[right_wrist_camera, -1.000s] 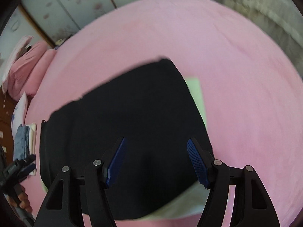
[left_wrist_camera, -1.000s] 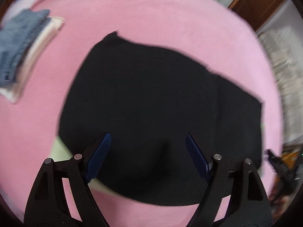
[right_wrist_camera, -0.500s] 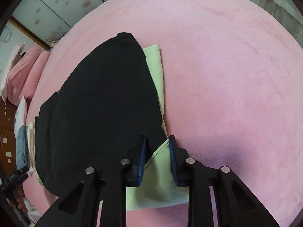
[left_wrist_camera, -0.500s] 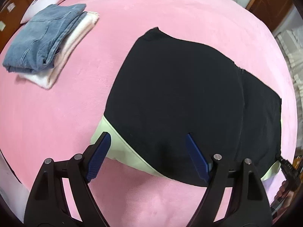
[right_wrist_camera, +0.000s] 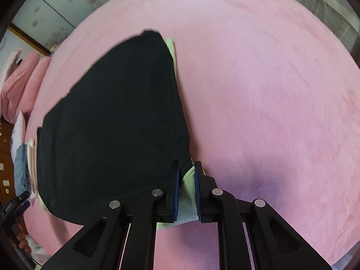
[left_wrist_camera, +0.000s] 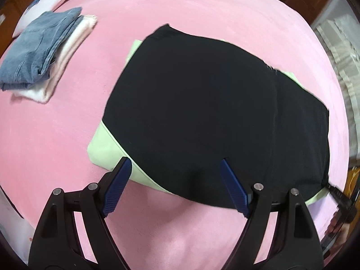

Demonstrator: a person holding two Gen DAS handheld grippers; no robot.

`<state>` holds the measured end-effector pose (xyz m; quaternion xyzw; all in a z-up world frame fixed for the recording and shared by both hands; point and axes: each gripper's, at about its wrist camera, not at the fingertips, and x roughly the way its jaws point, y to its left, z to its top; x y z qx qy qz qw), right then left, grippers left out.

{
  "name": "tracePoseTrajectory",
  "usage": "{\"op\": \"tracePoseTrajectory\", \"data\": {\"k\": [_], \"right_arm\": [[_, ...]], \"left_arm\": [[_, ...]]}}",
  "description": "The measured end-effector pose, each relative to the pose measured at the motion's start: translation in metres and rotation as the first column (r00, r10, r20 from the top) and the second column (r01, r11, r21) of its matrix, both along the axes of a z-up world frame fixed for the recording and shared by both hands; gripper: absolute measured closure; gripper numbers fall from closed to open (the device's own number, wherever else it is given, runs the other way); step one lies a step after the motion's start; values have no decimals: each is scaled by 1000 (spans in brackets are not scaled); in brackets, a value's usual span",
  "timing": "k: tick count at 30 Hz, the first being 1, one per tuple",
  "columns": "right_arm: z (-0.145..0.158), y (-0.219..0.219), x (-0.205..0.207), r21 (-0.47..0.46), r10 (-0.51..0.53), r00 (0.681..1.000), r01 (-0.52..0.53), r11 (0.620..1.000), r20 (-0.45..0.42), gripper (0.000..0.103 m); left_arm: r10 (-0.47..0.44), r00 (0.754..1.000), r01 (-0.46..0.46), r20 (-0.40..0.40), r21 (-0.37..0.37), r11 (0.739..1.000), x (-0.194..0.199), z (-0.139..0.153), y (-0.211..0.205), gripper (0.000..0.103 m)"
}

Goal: Fold large clothes

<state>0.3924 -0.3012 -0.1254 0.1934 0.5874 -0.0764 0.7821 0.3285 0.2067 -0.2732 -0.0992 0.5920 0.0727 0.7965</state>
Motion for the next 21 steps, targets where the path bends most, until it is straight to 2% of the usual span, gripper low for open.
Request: {"op": "tracePoseTrajectory", "data": {"k": [3,5,6,8,9,10,11,12,13,14,16,19,20,21], "right_arm": [[10,16,3,-112,85,996,-81,990,33,90],[29,29,1,-199,131,986,-110,974,98,85],[44,38,-2,-266,151,976,-105,958,157,81],[66,54,-10,-342,162,955,-69,937,250,63],[74,64,-14,-323,150,942,-48,945,300,63],[77,72,-16,-271,147,935,-58,961,322,63],[76,82,-17,-182,151,934,-96,979,324,63],[70,96,-15,-87,169,936,-149,985,307,63],[61,111,-14,-2,192,938,-200,980,288,65],[50,128,-13,75,219,938,-247,966,270,73],[28,162,-12,171,300,926,-341,924,228,90],[0,203,-12,164,443,882,-467,869,162,92],[-5,208,-14,162,466,870,-489,857,162,92],[-13,211,-13,151,486,860,-507,849,153,92]], "left_arm": [[-41,999,41,1,17,999,-7,-2,-14,24],[-57,998,57,12,8,998,-9,1,-20,24],[-70,997,71,29,-21,997,-11,2,-25,24],[-112,992,116,57,-69,991,-13,3,-37,26],[-135,989,140,59,-74,987,-13,2,-45,28],[-156,986,160,53,-75,984,-13,-1,-52,35],[-183,982,186,46,-85,979,-12,-4,-61,45],[-204,978,207,40,-99,973,-11,-9,-70,51],[-222,975,224,25,-114,968,-10,-15,-76,64],[-241,970,240,2,-128,962,-8,-22,-83,75],[-278,959,269,-50,-144,952,-4,-38,-96,76],[-316,946,306,-72,-128,944,-1,-54,-103,76],[-323,943,314,-81,-102,944,0,-59,-102,76],[-306,946,309,-109,15,951,4,-66,-99,76]]}}
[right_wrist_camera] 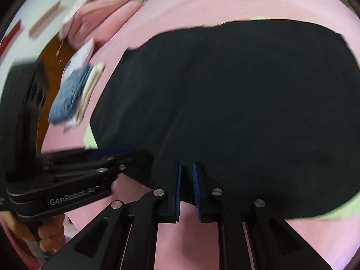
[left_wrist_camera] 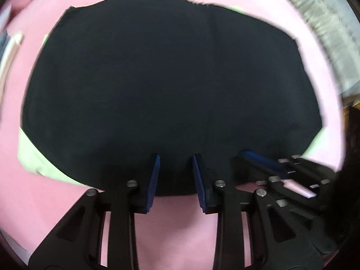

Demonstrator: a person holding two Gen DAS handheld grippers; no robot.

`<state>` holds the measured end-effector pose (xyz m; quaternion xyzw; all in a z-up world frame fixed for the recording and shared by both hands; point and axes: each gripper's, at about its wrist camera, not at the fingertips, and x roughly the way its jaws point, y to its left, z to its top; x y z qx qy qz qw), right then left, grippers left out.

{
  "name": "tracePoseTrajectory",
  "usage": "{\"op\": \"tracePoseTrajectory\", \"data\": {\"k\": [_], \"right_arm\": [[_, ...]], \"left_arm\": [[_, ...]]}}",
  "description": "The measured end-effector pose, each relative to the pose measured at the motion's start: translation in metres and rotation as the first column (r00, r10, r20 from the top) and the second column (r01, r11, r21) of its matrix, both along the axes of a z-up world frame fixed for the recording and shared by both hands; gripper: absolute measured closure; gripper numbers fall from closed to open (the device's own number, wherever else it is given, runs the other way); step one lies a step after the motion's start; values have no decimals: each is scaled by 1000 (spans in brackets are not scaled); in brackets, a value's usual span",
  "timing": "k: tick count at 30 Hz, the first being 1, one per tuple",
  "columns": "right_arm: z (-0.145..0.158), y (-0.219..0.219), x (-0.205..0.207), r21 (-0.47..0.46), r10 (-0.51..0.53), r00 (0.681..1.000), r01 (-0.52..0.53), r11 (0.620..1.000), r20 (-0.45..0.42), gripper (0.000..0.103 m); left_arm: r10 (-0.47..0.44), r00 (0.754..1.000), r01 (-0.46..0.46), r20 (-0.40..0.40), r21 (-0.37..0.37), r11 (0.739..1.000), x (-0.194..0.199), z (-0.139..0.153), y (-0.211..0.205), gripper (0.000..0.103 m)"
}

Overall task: Fold large clothes
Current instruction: 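Grasp the folded jacket edge with both grippers and lift it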

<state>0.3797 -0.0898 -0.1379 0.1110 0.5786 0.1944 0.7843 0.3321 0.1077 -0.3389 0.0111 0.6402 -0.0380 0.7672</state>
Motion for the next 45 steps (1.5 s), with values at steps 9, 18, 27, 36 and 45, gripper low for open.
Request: {"op": "tracePoseTrajectory", "data": {"k": [9,18,27,36,45], "right_arm": [[-29,-135,-17,-416,-241,970,206,886,-33,103],[5,-214,-62,-412,-406,899,436,800,165,103],[-34,-86,-36,111,-90,995,84,990,51,103],[-61,-88,77,61,-135,985,129,990,111,103],[-78,-120,147,1,-174,970,177,984,167,103]], "left_arm": [[305,952,-283,38,491,824,11,-39,136,76],[444,882,-471,158,246,847,-14,18,133,76],[-27,992,50,123,-189,981,70,-1,-35,76],[85,974,-39,212,-210,977,192,-11,-37,76],[87,954,-49,286,-137,989,193,-22,0,99]]}}
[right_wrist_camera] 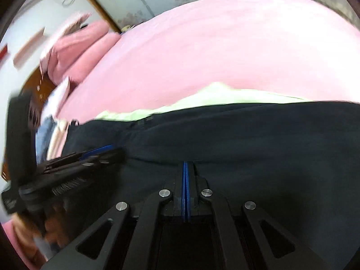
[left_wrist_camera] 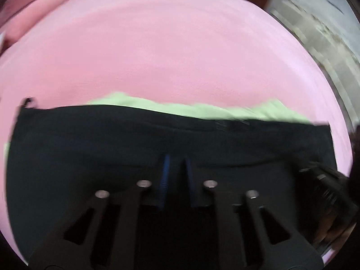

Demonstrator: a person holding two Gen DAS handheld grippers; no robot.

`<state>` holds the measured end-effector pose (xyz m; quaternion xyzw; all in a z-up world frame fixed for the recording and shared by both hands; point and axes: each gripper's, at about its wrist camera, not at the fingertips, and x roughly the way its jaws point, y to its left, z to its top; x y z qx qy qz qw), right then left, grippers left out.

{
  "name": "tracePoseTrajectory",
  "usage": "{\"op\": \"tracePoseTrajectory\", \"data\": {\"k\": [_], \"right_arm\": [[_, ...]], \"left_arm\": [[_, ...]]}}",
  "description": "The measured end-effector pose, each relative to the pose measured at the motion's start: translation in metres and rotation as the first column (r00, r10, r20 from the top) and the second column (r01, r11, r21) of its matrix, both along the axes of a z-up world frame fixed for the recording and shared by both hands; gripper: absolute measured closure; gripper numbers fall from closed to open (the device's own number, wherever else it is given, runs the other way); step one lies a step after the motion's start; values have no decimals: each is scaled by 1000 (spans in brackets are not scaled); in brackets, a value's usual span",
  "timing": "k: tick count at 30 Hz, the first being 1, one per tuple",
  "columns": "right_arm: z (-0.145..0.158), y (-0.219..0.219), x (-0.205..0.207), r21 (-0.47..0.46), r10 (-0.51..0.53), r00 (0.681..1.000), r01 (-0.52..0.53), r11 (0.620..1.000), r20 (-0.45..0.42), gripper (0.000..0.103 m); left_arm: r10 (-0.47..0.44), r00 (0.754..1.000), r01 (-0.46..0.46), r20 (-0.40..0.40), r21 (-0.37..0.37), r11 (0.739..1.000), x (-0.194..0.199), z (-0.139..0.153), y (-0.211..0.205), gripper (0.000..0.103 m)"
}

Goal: Fold large clothes

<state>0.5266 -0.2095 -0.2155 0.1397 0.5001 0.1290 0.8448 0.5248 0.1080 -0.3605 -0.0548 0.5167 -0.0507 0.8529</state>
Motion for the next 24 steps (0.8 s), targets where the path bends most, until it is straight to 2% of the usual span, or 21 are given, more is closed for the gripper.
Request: {"op": "tracePoseTrajectory", "data": {"k": [2,3,4,5,6,7,8,9,10,11,12,13,15,17,18,20,22,24], "right_arm": [[0,-38,-2,-111,-55,998,59,992,32,103],[-1,-62,-4,-177,-96,994,103,979,44,103],[1,-92,-9,-207,-129,991,136,969,47,103],[-2,-120,-15,-258,-181,983,185,948,41,103],[-4,-145,-20,-275,-222,974,223,935,37,103],[-4,-167,-25,-265,-241,970,242,933,35,103],[-5,-184,-30,-230,-245,969,244,942,25,103],[-6,-189,-34,-241,-242,970,239,941,17,103],[-7,-194,-36,-303,-233,972,229,925,25,103],[-4,-189,-37,-443,-219,975,217,870,46,103],[-7,-187,-38,-550,-232,971,223,805,54,103],[-15,-180,-32,-613,-254,966,227,757,44,103],[-19,-184,-35,-621,-294,954,261,739,51,103],[-16,-179,-33,-637,-322,944,289,714,66,103],[-3,-191,-35,-649,-330,940,304,698,86,103],[14,-189,-45,-666,-334,929,351,658,161,103],[37,-202,-72,-646,-333,920,383,661,205,101],[61,-199,-79,-566,-322,921,389,727,218,96]], "left_arm": [[46,999,-46,20,-16,999,-1,-3,28,102],[88,996,-89,35,40,995,1,-5,39,102],[126,991,-131,47,129,983,6,-6,43,101],[202,977,-212,65,271,939,11,-10,56,97],[283,956,-289,74,371,882,15,-15,74,91],[341,937,-340,71,395,853,17,-20,94,67],[370,927,-366,64,370,854,16,-22,109,42],[388,921,-384,48,298,874,14,-23,127,40],[382,924,-377,30,247,893,12,-22,138,41],[378,926,-371,19,241,897,16,-21,140,41],[385,923,-373,8,262,890,13,-20,145,41],[394,919,-378,-5,271,885,4,-20,152,41],[430,903,-411,-25,243,878,-6,-16,163,41],[461,887,-443,-16,245,862,-18,-8,173,45],[475,880,-458,-5,254,852,-26,-4,175,45],[498,867,-481,-7,241,843,-47,2,174,46],[509,861,-493,-11,227,840,-71,7,176,47],[511,859,-499,9,237,834,-107,16,172,48]]}}
